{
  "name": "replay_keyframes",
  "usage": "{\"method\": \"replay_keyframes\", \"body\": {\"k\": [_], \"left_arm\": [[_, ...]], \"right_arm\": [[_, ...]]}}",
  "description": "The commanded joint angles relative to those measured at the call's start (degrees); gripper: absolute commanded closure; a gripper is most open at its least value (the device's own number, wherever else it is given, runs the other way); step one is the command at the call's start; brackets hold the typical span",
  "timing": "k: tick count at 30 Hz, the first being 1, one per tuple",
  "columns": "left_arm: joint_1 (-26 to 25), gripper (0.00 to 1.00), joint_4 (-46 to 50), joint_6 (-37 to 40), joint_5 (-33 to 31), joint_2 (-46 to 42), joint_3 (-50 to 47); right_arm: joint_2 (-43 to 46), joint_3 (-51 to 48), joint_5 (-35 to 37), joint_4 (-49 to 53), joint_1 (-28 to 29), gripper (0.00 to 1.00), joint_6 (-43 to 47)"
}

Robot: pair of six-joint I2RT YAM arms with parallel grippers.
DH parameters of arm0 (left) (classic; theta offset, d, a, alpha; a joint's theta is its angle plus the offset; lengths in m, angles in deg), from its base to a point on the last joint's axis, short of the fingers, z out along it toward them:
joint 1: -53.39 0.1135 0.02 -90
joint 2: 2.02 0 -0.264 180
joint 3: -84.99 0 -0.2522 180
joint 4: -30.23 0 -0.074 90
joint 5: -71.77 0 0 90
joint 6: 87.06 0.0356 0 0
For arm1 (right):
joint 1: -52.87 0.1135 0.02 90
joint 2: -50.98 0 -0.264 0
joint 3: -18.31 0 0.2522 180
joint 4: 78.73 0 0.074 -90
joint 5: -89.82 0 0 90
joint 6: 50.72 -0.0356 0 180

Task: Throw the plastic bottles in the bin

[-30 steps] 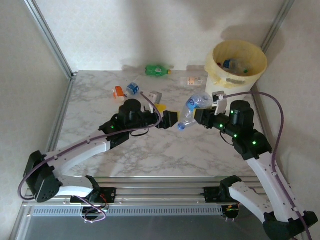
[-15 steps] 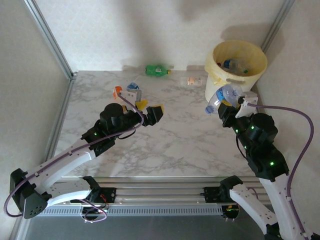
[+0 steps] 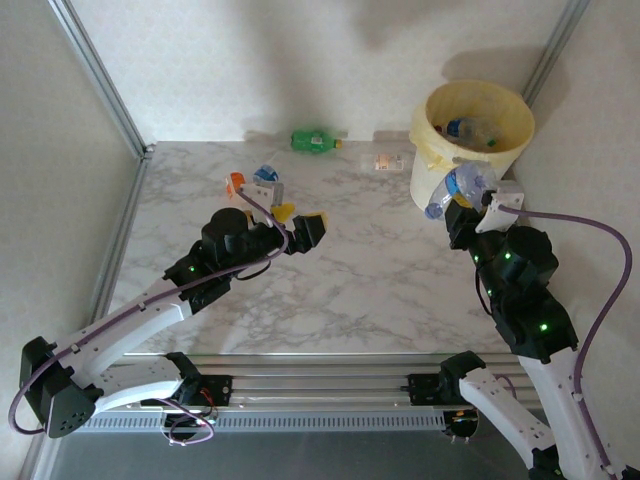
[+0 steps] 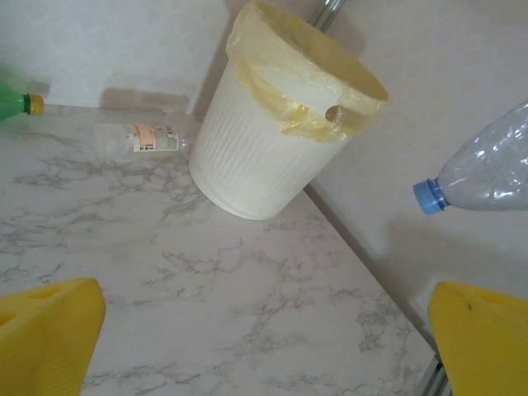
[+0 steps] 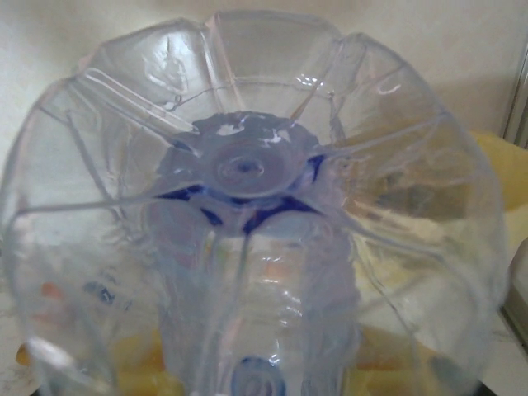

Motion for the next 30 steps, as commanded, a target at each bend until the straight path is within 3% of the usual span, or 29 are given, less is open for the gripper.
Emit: {"method": "replay_keyframes", "body": {"k": [1, 14, 22, 26, 30], "left_arm": [[0.8, 0.0, -0.6, 0.6, -0.2, -0.1, -0.6], [1.4, 0.0, -1.0, 0.4, 0.5, 1.0, -0.7], [2.2, 0.0, -1.3, 0.4, 1.3, 3.1, 0.1], [2.6, 0.0, -1.4, 0.6, 1.8, 4.4, 0.8], [3.0, 0.0, -1.1, 0.6, 2.2, 5.6, 1.5]], "right_arm": [[0.1, 0.4, 1.8, -3.7, 0.2, 0.81, 1.7], [-3.7, 1.0, 7.0, -19.9, 0.1, 0.83, 12.3], [-8.2, 0.2, 8.1, -36.1, -1.0, 0.84, 20.5], [-12.9, 2.0, 7.3, -40.5, -3.4, 0.84, 20.9], [-20.1, 7.9, 7.5, -37.4, -8.8, 0.84, 16.2]]}}
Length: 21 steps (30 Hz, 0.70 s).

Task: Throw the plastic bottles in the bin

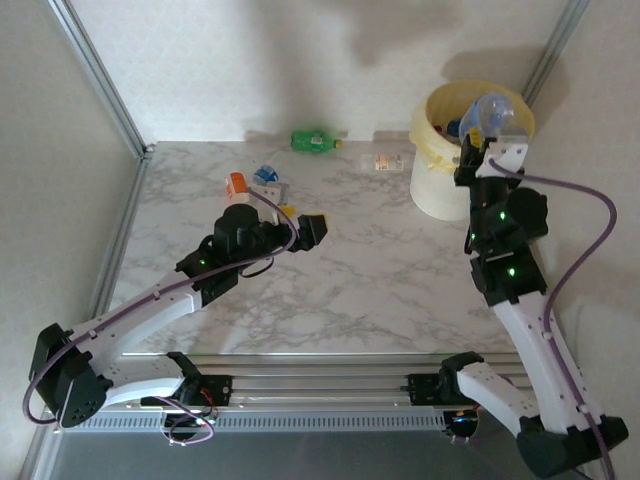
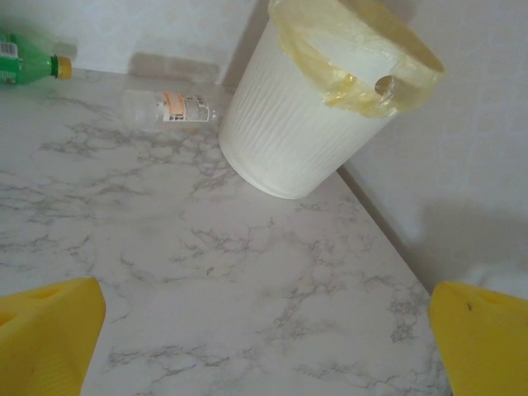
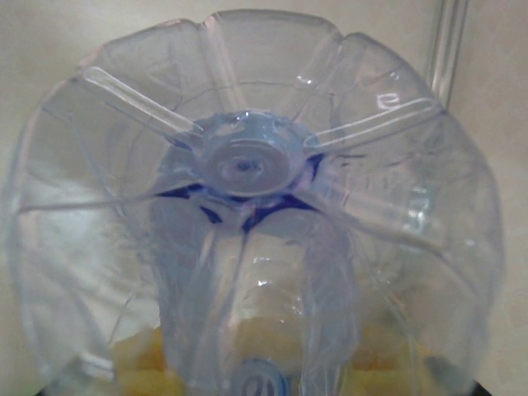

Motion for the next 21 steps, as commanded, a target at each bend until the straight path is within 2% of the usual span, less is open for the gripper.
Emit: {"method": "replay_keyframes", "body": {"k": [1, 4, 7, 8, 9, 11, 12, 15, 21], "left_arm": [[0.8, 0.0, -1.1, 0.6, 1.4, 0.9, 2.1], [1.1, 0.0, -1.1, 0.4, 1.7, 1.4, 2.4], [1.3, 0.0, -1.3, 0.1, 1.9, 1.6, 2.2], [1.3, 0.0, -1.4, -0.1, 2.0, 1.6, 2.0], [1.3, 0.0, -1.7, -0.3, 2.2, 1.6, 1.7], [1.4, 0.0, -1.9, -0.5, 2.4, 1.5, 1.1], [1.4, 0.0, -1.8, -0.7, 2.3, 1.3, 0.9], [1.8, 0.0, -0.8, -1.0, 2.0, 1.4, 0.3], [2.8, 0.0, -0.4, -2.0, 1.8, 0.9, -0.8]], "right_arm": [[-5.6, 6.6, 0.6, -0.6, -4.2, 0.83, -4.2], [-15.0, 17.3, -0.3, 11.4, -8.6, 0.8, -10.6], [-27.1, 32.8, -3.4, 30.3, -11.6, 0.7, -16.9], [-30.6, 37.1, -4.2, 35.3, -12.3, 0.61, -18.3], [-33.7, 40.5, -6.4, 39.2, -12.7, 0.45, -19.0], [-38.1, 45.4, -8.5, 45.6, -13.1, 0.3, -20.0], [-39.4, 46.1, -9.2, 47.0, -13.1, 0.24, -19.7], [-38.8, 43.9, -8.2, 47.5, -13.2, 0.19, -19.5], [-27.3, 31.1, -8.7, 39.2, -13.3, 0.08, -19.2]]}}
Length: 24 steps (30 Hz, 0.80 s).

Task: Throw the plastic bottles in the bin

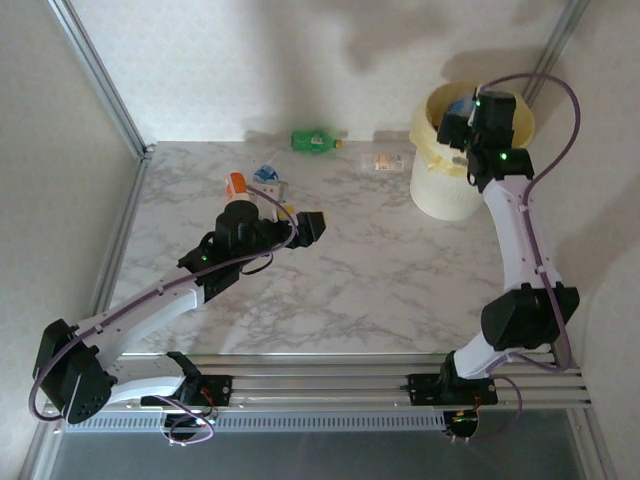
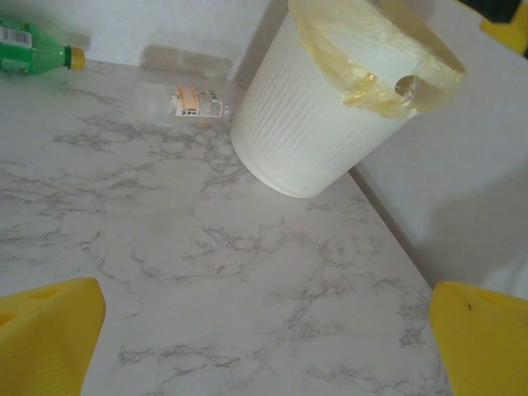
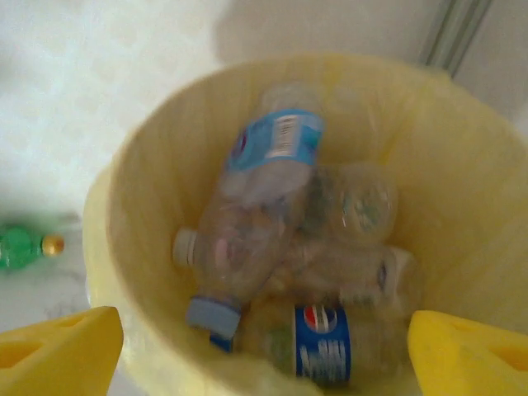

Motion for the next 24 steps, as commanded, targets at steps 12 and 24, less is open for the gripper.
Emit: {"method": "replay_keyframes", "body": {"k": [12, 24], "left_arm": [[3.7, 0.0, 2.8, -3.1, -4.3, 0.4, -0.4], [11.8, 0.0, 23.5, -2.1, -17.8, 14.7, 12.1]], "right_arm": [[24.2, -14.2, -17.0, 3.1, -0.3, 0.01, -7.7], [41.0, -34.2, -29.8, 5.7, -0.2, 0.01, -11.3]]}}
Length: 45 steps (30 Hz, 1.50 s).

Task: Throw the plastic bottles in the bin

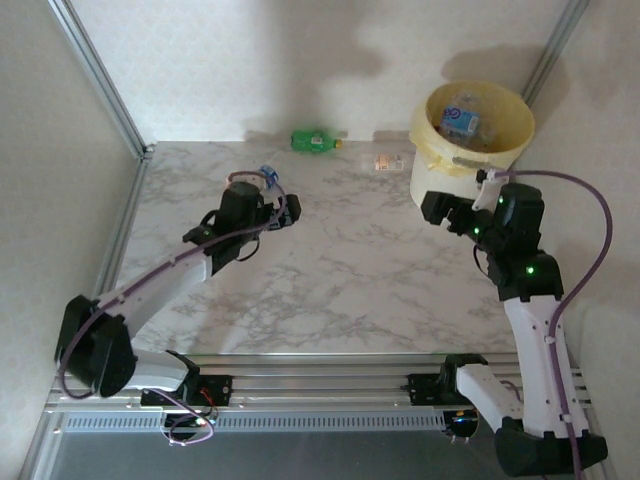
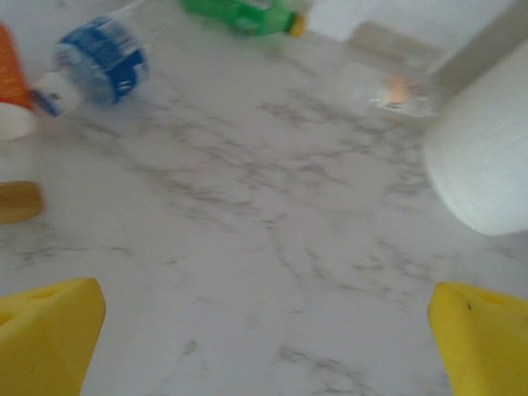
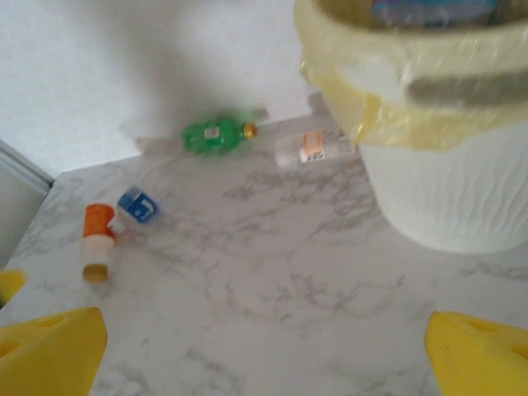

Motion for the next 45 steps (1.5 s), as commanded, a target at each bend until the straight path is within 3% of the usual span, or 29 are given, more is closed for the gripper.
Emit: {"method": "replay_keyframes", "body": {"k": [1, 10, 14, 19, 35, 45], "left_arm": [[2.7, 0.0, 10.7, 1.0, -8.4, 5.2, 5.7], [12.7, 0.01, 12.4, 4.3, -9.0, 20.8, 13.5], [16.8, 0.06, 10.8, 5.5, -3.4, 26.5, 16.3], [19.0, 0.08, 10.6, 6.1, -1.7, 30.7, 18.9], [20.0, 0.15, 9.0, 7.4, 2.2, 35.1, 19.2], [19.8, 0.33, 8.4, 7.5, 6.0, 37.4, 20.1]], "right_arm": [[3.8, -2.8, -3.9, 1.5, -0.2, 0.01, -1.3], [7.5, -6.9, -7.1, 3.6, 0.0, 0.01, -1.6], [9.2, -7.9, -7.5, 4.1, -0.1, 0.01, -1.5], [10.2, -8.3, -6.7, 4.9, 0.0, 0.01, -0.8], [10.5, -9.1, -6.2, 5.3, 0.0, 0.01, 0.3], [10.8, -10.1, -5.9, 4.4, 0.0, 0.01, 0.3]]}}
